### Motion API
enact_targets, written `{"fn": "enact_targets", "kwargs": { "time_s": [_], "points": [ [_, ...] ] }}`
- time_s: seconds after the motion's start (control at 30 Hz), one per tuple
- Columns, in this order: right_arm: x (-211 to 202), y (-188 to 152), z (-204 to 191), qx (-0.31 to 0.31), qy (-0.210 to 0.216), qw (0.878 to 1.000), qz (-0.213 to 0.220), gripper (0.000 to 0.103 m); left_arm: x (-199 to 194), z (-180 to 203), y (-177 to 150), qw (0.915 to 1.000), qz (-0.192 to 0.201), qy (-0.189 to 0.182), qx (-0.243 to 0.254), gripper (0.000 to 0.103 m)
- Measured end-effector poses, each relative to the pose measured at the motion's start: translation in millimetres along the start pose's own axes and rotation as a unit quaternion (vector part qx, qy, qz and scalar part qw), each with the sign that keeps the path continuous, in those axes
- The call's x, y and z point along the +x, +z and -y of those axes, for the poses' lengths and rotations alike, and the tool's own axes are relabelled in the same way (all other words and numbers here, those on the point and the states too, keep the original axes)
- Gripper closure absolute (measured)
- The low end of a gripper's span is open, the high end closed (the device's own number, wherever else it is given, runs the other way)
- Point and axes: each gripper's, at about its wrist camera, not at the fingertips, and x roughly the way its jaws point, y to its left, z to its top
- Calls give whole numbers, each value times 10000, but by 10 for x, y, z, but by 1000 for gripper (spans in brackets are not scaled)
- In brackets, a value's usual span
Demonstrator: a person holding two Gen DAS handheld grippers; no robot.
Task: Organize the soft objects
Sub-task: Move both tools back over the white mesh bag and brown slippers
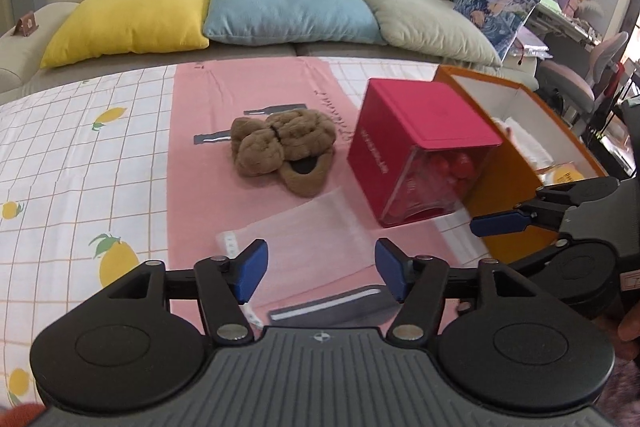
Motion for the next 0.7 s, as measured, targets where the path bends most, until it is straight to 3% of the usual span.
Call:
{"fn": "enact_targets", "kwargs": {
  "time_s": [0.07,0.17,0.27,0.6,0.7],
  "points": [
    [83,37,3,1,41,10000,-79,37,61,-92,11,9999,-23,25,97,21],
    [190,86,5,47,103,9998,-138,39,181,-229,28,9996,-85,106,236,18],
    [299,129,-22,91,208,9995,-200,46,332,-354,39,9993,-231,96,268,17],
    [653,213,-78,228,354,9979,-484,49,872,-605,89,9977,-468,-202,456,17],
    [738,241,-106,195,383,9976,-537,57,1016,-690,92,9970,-557,-412,336,17]
  ]
}}
